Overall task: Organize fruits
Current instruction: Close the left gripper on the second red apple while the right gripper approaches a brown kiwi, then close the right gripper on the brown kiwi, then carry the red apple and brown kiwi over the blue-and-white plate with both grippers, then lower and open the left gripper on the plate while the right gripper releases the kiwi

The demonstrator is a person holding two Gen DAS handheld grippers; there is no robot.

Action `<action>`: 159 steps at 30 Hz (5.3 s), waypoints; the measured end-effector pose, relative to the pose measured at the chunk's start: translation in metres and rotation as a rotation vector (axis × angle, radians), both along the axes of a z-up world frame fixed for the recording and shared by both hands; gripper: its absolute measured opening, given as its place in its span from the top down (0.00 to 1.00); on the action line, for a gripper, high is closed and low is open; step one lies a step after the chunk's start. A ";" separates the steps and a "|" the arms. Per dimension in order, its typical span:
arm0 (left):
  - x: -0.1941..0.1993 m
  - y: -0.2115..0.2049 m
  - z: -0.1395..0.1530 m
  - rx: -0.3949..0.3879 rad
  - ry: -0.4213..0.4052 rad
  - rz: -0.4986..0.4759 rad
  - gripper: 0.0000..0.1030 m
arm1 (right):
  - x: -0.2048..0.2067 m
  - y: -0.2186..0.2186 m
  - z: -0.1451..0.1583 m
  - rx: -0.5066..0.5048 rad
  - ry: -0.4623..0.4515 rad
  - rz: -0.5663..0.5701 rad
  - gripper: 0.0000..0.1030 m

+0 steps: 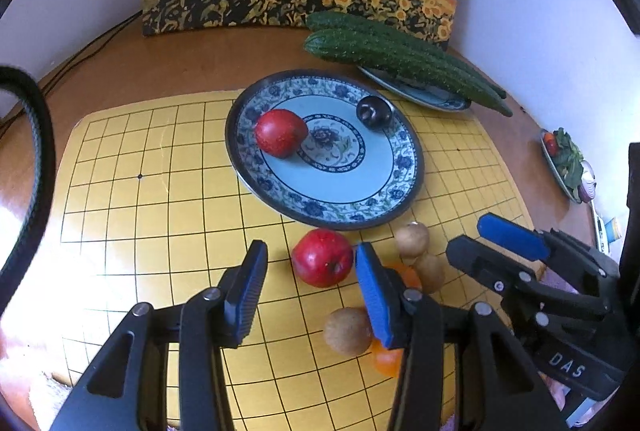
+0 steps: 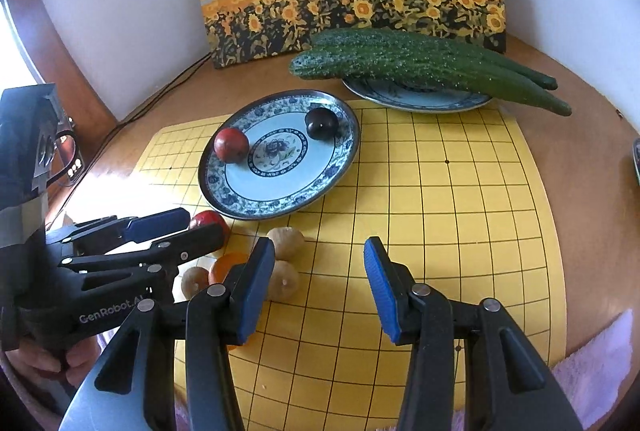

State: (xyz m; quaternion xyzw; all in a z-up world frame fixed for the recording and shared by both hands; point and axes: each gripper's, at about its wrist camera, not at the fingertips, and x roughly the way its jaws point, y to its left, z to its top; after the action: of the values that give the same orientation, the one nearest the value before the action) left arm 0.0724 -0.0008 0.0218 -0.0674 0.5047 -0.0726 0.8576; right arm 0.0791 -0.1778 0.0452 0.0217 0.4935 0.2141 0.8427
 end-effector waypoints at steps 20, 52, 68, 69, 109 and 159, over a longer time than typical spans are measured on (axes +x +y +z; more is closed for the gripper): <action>0.003 0.000 -0.004 -0.044 0.000 -0.014 0.68 | 0.001 0.009 -0.003 -0.007 0.013 0.004 0.54; -0.026 0.036 0.008 -0.062 -0.050 0.080 0.68 | 0.020 0.032 -0.016 0.007 0.114 -0.014 0.69; -0.030 0.040 0.007 -0.077 -0.050 0.101 0.68 | 0.022 0.024 -0.012 0.050 0.127 -0.011 0.75; -0.030 0.040 0.007 -0.077 -0.052 0.101 0.68 | 0.021 0.022 -0.010 0.055 0.121 -0.011 0.75; 0.019 0.010 0.022 -0.035 -0.069 0.067 0.68 | 0.030 0.007 0.011 0.141 0.031 0.014 0.75; 0.069 0.020 -0.008 -0.023 -0.085 0.096 0.68 | 0.079 0.030 -0.013 0.047 -0.034 0.052 0.75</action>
State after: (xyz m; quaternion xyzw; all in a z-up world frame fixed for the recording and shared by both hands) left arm 0.1414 0.0190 0.0142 -0.0984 0.4634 -0.0402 0.8798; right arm 0.1585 -0.1479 0.0326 0.0252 0.4744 0.2476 0.8444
